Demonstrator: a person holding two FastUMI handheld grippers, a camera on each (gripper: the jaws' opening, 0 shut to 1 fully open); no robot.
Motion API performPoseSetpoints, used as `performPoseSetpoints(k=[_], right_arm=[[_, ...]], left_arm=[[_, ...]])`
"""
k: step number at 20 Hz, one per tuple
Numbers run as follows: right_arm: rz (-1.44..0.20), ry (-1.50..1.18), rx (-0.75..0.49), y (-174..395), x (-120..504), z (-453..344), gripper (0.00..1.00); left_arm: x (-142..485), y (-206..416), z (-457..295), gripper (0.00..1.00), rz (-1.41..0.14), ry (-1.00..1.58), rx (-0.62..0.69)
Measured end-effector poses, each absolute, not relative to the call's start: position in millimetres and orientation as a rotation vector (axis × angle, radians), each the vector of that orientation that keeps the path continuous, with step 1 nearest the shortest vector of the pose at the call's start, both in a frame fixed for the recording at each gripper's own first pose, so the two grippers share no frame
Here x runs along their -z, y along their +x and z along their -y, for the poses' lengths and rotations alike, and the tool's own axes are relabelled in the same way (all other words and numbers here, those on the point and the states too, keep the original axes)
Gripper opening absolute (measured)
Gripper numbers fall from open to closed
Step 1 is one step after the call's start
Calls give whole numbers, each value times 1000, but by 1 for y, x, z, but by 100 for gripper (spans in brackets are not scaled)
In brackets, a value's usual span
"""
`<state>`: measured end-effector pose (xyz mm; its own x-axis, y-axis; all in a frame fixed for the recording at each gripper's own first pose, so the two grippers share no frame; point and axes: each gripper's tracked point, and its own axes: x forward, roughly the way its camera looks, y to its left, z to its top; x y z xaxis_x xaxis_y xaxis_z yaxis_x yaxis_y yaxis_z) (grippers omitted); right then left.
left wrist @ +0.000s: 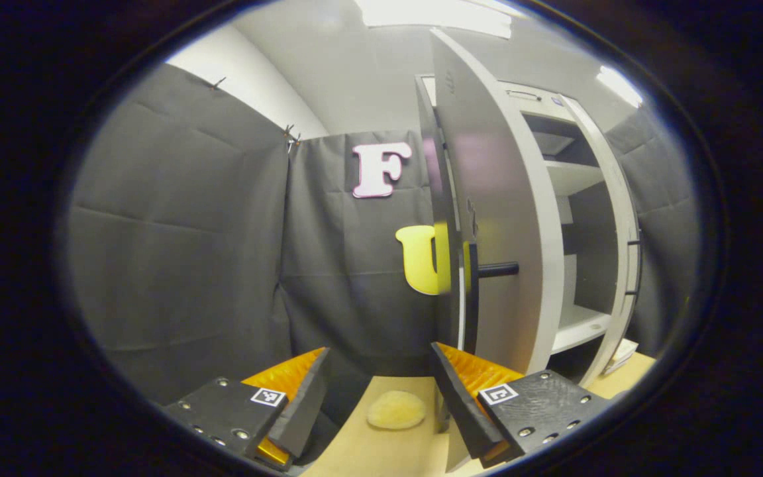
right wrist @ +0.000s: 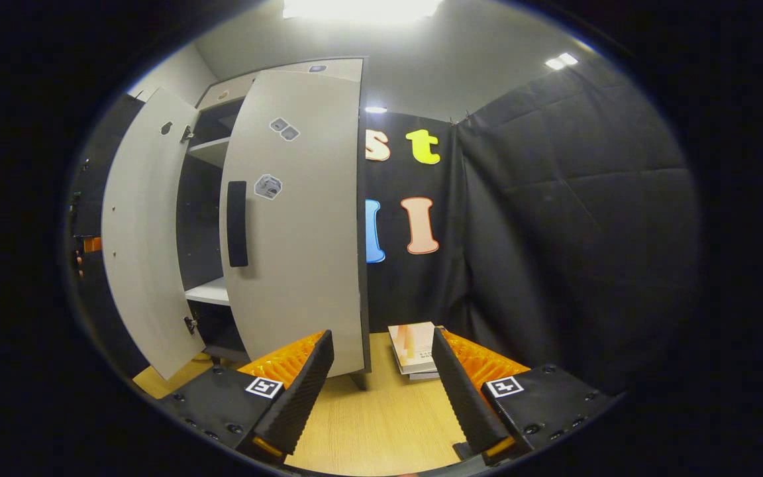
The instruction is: Grasp the bottle in the cabinet with the left hand and place it on the coaster, then close the right door with the right hand and the left door with the left hand.
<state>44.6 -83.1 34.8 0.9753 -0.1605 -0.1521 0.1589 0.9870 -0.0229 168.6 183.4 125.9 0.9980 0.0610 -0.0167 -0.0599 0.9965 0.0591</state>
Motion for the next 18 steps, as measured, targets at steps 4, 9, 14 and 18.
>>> performPoseSetpoints(k=[4, 9, 14, 18], right_arm=[[-160, 5, 135, 49, -33, 88, 95], [-153, -34, 102, 56, -32, 96, 95], [-152, -18, 58, 62, -29, 97, 95], [-161, -24, 42, 65, -24, 103, 95]], left_arm=[[-124, 162, -178, 91, -20, 52, -73], [-127, 152, -167, 92, -8, 48, -112], [-132, 149, -128, 92, -5, 58, -82], [-132, 145, -102, 92, 11, 55, -66]])
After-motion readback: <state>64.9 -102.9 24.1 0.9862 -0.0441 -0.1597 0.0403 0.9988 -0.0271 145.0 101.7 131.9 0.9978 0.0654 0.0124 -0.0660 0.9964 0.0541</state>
